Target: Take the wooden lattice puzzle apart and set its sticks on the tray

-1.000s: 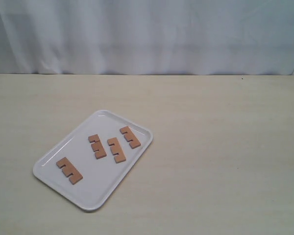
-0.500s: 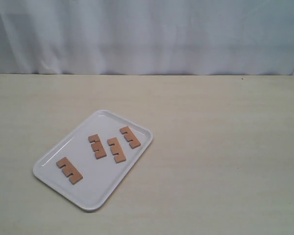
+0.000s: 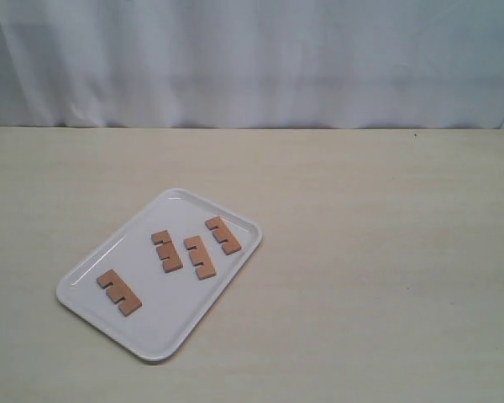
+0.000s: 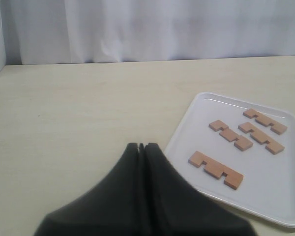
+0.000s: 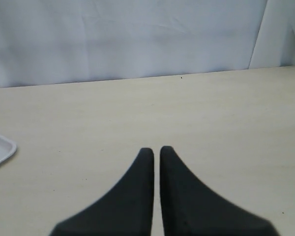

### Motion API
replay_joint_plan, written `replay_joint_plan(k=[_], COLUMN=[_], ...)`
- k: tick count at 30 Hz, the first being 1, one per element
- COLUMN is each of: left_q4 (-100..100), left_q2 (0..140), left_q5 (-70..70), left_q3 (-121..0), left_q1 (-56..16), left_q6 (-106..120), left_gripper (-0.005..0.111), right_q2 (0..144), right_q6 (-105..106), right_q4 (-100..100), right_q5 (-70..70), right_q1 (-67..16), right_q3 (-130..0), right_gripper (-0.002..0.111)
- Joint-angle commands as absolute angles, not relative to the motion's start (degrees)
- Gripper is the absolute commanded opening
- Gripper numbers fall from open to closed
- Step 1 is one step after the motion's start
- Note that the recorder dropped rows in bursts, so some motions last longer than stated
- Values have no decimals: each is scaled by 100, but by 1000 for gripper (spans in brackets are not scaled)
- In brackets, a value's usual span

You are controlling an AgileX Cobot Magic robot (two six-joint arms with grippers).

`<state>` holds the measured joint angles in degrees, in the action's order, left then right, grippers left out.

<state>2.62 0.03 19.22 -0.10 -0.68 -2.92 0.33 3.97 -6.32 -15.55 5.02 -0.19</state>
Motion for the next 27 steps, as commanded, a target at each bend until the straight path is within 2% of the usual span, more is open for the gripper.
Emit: replay_joint_plan(k=[1,6,15,27], left_q4=[249,249,249,249], left_q2=[0,0,0,0], left_q5=[1856,1856,1856,1856], left_q3=[0,0,0,0], left_q1=[-105,-105,-105,-105], left_q6=[-286,-286,-286,-286], left_gripper=[0,0,0,0], right_q2=[0,0,0,0], right_q6=[147,214,39,39], right_q4=[-213,-69,-80,-80], right_q5=[-1547,-1443,-1482,-1486], right_q1=[507,-270,21,20], right_q3=[0,0,0,0], right_gripper=[4,4,4,4])
